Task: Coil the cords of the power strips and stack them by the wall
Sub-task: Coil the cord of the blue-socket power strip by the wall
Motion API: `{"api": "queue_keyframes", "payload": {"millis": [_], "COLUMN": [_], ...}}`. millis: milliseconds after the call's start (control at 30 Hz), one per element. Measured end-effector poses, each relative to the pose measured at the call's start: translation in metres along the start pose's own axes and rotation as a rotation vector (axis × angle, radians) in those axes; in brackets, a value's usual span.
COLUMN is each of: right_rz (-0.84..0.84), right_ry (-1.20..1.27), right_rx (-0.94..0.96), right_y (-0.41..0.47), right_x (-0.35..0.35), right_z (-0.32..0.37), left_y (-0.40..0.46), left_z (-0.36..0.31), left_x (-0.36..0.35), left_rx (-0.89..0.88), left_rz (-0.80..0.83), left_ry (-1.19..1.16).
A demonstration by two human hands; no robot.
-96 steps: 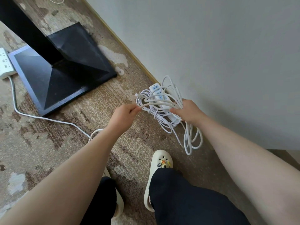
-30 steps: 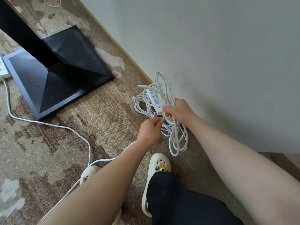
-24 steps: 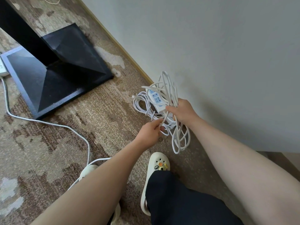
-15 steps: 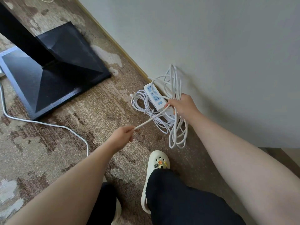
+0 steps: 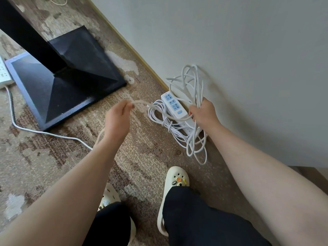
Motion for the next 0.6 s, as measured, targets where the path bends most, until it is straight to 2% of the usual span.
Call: {"api": "queue_keyframes", "payload": {"millis": [67,133,300,433,600], "right_rz": [-0.005,0.000,0.009,0.027,0.056], "right_ry": [-0.001,0.009,0.032,0.041,0.045], "right_rx": [-0.001,-0.027,-0.092,-0.071,-0.005], "right_y": [0.002,0.002,0.001,0.004,0.013], "right_x": [0.001,0.003,0.013,0.009,0.001], "right_z": [0.002,-0.001,-0.016,-0.017,-0.002], "left_y": [0.000,-0.001,-0.015,-0.050,-0.076], "left_z": [-0.039,-0.043,0.040,0.065,0.050], "left_x": [0.008,0.004,-0.032,-0.082,-0.128], "left_rx": [-0.160,-0.200,-0.001,-0.027,-0.187], "left_rz": [-0.051,-0.022,0.351,0.667,0.756], "left_ry": [0.004,0.048,0.323,0.596,0.716]}}
Point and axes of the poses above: each hand's wrist, its own y-axis towards the middle knuckle, its own x-axis out of the back of the hand, z = x × y, the point moved 10 cm from there along y, towards the middle knuckle, and after that the axes turned 8 degrees about x, right-handed, at the moved point
